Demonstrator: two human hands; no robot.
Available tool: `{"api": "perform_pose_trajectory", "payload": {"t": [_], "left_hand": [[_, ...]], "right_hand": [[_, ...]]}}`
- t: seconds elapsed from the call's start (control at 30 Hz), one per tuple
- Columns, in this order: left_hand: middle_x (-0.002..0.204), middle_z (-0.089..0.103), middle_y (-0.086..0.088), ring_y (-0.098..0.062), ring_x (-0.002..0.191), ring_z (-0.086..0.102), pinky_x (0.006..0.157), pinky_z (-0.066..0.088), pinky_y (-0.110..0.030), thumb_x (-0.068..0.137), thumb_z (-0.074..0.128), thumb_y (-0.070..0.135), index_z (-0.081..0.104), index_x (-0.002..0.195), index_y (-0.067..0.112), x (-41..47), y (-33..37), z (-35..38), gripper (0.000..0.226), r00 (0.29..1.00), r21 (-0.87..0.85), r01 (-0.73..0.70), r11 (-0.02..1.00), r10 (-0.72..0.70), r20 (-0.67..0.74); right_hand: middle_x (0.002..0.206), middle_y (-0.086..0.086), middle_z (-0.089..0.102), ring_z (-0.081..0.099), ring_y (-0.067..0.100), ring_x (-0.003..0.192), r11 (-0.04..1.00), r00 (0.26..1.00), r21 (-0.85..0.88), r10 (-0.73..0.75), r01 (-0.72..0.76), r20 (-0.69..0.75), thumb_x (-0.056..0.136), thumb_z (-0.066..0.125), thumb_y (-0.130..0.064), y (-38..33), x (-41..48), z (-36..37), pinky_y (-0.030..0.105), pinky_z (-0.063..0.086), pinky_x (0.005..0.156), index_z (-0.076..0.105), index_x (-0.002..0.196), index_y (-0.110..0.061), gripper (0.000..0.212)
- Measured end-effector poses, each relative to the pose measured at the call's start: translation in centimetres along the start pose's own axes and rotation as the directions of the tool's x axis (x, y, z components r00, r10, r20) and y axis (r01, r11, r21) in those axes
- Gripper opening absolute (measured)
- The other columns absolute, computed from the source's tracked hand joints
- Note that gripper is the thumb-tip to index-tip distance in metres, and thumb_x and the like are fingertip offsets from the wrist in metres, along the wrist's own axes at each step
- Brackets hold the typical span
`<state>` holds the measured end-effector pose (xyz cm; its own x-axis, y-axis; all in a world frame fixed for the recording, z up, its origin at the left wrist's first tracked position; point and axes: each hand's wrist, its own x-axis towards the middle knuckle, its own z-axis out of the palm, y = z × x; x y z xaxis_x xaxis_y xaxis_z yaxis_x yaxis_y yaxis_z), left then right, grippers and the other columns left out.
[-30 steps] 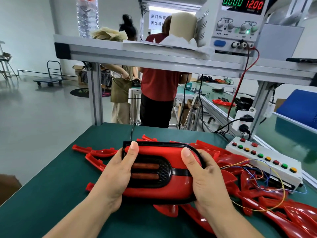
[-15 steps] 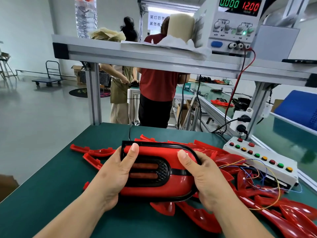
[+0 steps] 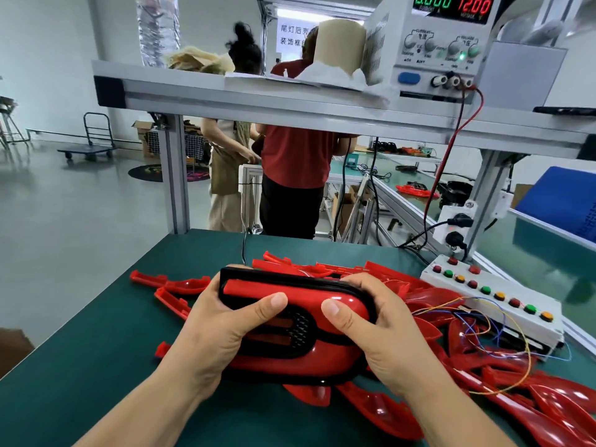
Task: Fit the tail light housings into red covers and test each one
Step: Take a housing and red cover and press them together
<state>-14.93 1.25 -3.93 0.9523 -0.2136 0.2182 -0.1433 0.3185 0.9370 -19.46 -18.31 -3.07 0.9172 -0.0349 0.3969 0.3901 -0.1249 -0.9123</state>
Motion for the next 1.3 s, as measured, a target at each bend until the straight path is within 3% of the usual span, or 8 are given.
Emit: {"api": "perform_pose_trajectory", "payload": {"t": [0.2,0.37,0.47,0.6,0.9,1.03,1.17,1.3], "left_hand": [[0.078,0.074,-0.015,-0.031,0.069,0.073,0.052,0.057,-0.034,0.048,0.086,0.024,0.07,0.072,0.025,0.0,-0.1,0.4,0.029,0.998,-0.063,0.032,0.997,-0.035,-0.044],[0.089,0.075,-0.016,-0.032,0.077,0.074,0.054,0.058,-0.036,0.054,0.084,0.03,0.07,0.093,0.016,0.1,0.1,0.5,0.043,0.997,-0.033,0.08,0.996,-0.081,-0.009],[0.095,0.075,-0.016,-0.035,0.081,0.074,0.058,0.059,-0.041,0.067,0.075,0.043,0.07,0.1,0.021,0.4,0.1,0.0,0.04,0.982,-0.042,0.185,0.982,-0.183,0.042],[0.1,0.075,-0.017,-0.038,0.086,0.073,0.061,0.059,-0.045,0.078,0.057,0.058,0.073,0.1,0.026,0.6,0.3,-0.5,0.043,0.956,-0.063,0.289,0.955,-0.286,0.06],[0.093,0.077,-0.011,-0.031,0.079,0.075,0.053,0.058,-0.037,0.081,0.053,0.06,0.077,0.084,0.03,0.8,0.4,-0.1,0.038,0.958,0.011,0.286,0.958,-0.287,0.018],[0.105,0.074,-0.018,-0.037,0.091,0.072,0.064,0.059,-0.047,0.074,0.053,0.068,0.076,0.101,0.022,1.0,0.6,-0.4,0.058,0.938,-0.082,0.342,0.936,-0.335,0.088],[0.117,0.068,-0.024,-0.04,0.105,0.067,0.076,0.058,-0.049,0.081,0.023,0.081,0.075,0.11,0.014,1.6,1.1,-0.7,0.089,0.896,-0.226,0.439,0.87,-0.405,0.182],[0.12,0.064,-0.03,-0.043,0.105,0.066,0.079,0.057,-0.049,0.095,0.023,0.066,0.073,0.108,-0.001,2.7,1.0,-1.4,0.084,0.84,-0.36,0.543,0.759,-0.486,0.241]], "right_hand": [[0.08,0.007,0.066,0.062,0.014,0.073,1.0,0.997,-0.016,-0.013,0.012,-0.074,0.071,0.074,-0.049,0.5,0.0,0.8,0.027,0.053,0.068,0.067,0.083,-0.021,0.032],[0.09,0.004,0.073,0.069,0.014,0.082,0.999,0.996,0.02,0.052,-0.051,-0.066,0.069,0.08,-0.041,0.7,0.4,0.2,0.026,0.055,0.072,0.07,0.09,-0.023,0.03],[0.101,0.006,0.074,0.071,0.019,0.09,0.988,0.992,0.088,0.125,-0.125,-0.001,0.062,0.086,-0.05,0.5,0.6,-0.7,0.029,0.057,0.076,0.072,0.098,-0.025,0.046],[0.099,0.013,0.074,0.071,0.023,0.085,0.934,0.966,0.25,0.256,-0.257,0.036,0.07,0.074,-0.034,0.6,0.8,-1.3,0.034,0.059,0.071,0.076,0.096,-0.017,0.031],[0.098,0.01,0.075,0.073,0.024,0.085,0.928,0.96,0.268,0.279,-0.26,-0.035,0.065,0.075,-0.037,1.3,0.9,-0.8,0.031,0.058,0.065,0.068,0.103,-0.01,0.047],[0.101,0.018,0.073,0.072,0.03,0.083,0.918,0.955,0.275,0.298,-0.287,0.001,0.069,0.071,-0.045,0.4,1.1,-1.2,0.04,0.061,0.068,0.074,0.098,-0.012,0.044],[0.098,0.023,0.073,0.071,0.038,0.08,0.898,0.932,0.291,0.359,-0.331,-0.047,0.071,0.059,-0.062,-1.1,1.5,-1.2,0.055,0.059,0.075,0.076,0.09,-0.013,0.055],[0.094,0.022,0.074,0.073,0.036,0.077,0.876,0.905,0.36,0.396,-0.322,-0.153,0.074,0.053,-0.062,-2.7,1.6,-1.0,0.046,0.061,0.062,0.075,0.091,-0.01,0.06]]}}
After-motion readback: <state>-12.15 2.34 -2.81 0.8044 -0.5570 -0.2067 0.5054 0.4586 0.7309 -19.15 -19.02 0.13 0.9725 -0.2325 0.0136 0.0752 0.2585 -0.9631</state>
